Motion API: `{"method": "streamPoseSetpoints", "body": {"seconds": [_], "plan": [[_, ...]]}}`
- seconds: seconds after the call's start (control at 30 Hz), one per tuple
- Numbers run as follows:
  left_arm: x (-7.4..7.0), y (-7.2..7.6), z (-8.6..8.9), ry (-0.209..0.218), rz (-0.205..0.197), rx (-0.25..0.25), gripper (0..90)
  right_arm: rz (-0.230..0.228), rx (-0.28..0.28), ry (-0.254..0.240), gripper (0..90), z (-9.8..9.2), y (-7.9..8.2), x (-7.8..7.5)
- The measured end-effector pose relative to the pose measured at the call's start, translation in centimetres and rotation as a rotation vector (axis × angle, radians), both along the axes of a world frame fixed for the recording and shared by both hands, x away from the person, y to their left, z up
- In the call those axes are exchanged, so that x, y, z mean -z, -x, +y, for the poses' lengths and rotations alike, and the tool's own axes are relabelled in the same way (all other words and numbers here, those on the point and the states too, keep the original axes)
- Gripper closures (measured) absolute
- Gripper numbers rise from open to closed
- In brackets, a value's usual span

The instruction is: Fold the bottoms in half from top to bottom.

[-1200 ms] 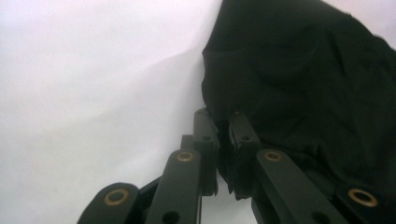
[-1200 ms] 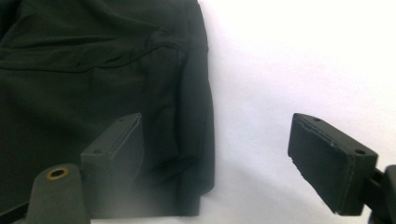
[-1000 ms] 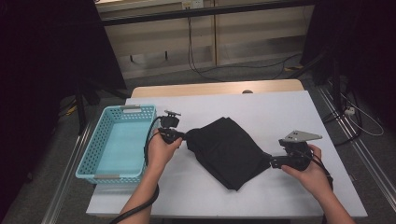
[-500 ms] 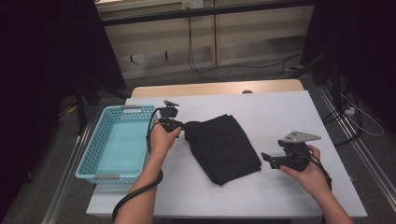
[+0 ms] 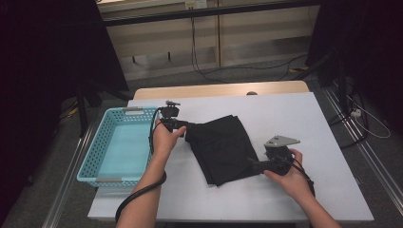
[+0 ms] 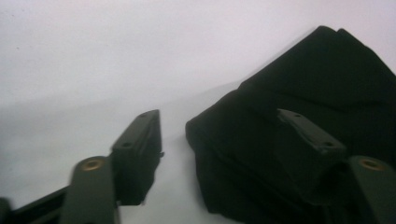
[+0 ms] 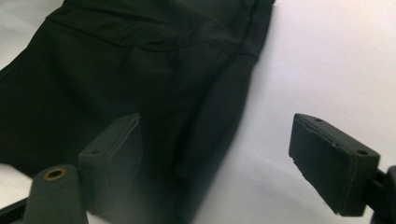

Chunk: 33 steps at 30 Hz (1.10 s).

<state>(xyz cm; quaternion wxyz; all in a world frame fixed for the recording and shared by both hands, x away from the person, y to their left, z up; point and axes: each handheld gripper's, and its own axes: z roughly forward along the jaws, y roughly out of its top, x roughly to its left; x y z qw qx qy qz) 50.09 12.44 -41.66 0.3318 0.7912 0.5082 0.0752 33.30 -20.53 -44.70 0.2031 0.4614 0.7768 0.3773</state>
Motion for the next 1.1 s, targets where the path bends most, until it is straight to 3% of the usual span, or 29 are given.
{"method": "streamPoseSetpoints", "body": {"seconds": [0.23,0.37,0.6,0.83,1.0,1.1], "plan": [[-0.4,0.8,0.1,-0.021,-0.007,0.057,20.7,0.05,0.004,0.062,24.1,1.8,-0.7,1.0],[-0.5,1.2,0.1,-0.011,-0.01,0.07,18.4,0.085,0.055,-0.027,24.8,1.2,-0.8,1.7],[-0.7,1.6,0.1,-0.003,-0.007,0.087,17.3,0.081,0.065,-0.01,27.3,1.5,-0.5,1.7],[-1.2,1.7,0.1,-0.004,-0.023,0.091,16.0,0.088,0.071,-0.054,52.2,2.0,0.1,1.5],[-1.2,1.8,0.2,-0.001,-0.03,0.092,15.9,0.088,0.095,-0.083,58.4,2.3,0.4,1.7],[-1.0,1.6,0.1,-0.007,-0.025,0.096,15.9,0.094,0.101,-0.095,67.0,2.5,0.4,1.7]]}}
